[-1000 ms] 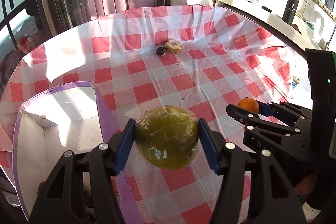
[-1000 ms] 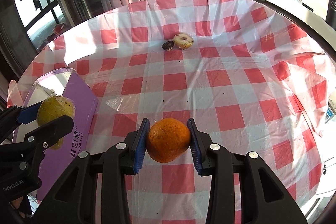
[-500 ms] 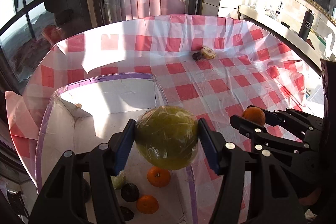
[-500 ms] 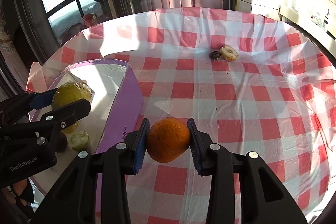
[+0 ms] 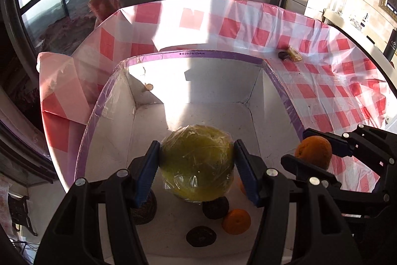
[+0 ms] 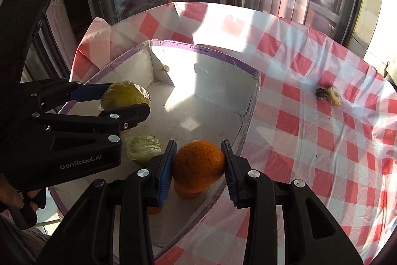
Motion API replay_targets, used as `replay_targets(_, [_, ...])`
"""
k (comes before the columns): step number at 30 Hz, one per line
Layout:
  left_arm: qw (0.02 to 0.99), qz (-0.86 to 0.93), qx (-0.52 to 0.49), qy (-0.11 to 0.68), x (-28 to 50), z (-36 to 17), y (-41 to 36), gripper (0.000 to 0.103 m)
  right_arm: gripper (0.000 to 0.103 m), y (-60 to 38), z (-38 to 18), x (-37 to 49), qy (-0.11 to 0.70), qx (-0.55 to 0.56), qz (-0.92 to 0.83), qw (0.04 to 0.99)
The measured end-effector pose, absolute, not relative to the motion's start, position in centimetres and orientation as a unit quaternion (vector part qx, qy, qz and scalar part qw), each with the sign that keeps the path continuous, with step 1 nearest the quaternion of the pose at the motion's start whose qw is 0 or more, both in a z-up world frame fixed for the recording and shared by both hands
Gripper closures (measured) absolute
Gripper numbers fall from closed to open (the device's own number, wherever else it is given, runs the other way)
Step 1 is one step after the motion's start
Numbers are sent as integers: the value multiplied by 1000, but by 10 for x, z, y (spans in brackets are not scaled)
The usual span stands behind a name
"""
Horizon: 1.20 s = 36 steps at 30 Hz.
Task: Organize fruits
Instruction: 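Open the left tool to drop the pear while the right tool drops the orange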
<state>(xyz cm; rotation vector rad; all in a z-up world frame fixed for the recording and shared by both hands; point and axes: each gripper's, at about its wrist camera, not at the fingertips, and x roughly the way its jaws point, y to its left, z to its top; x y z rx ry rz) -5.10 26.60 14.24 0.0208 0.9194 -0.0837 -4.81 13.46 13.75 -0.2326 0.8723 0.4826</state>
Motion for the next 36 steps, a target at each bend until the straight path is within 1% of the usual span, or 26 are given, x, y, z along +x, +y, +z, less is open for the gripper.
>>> replay_targets(11, [876, -6, 8, 482, -52, 111, 292, 43, 67, 154, 117, -51, 453, -139, 253, 843])
replay_targets(21, [870, -3, 9, 493, -52, 104, 294, 42, 67, 157, 111, -55, 463, -144, 254, 837])
replay_targets(24, [872, 3, 1, 490, -54, 106, 298, 42, 65, 155, 111, -56, 464, -139, 252, 838])
replay_targets(26, [875, 10, 8, 485, -54, 109, 298, 35, 61, 154, 113, -56, 461, -137, 251, 840])
replay_targets(27, [875, 13, 7, 484, -55, 110, 298, 27, 59, 153, 113, -57, 461, -135, 251, 840])
replay_targets(28, [875, 14, 4, 485, -56, 110, 299, 23, 53, 152, 113, -57, 460, -132, 251, 841])
replay_targets(36, [873, 17, 8, 488, -57, 110, 297, 21, 52, 146, 116, -58, 456, -120, 245, 847])
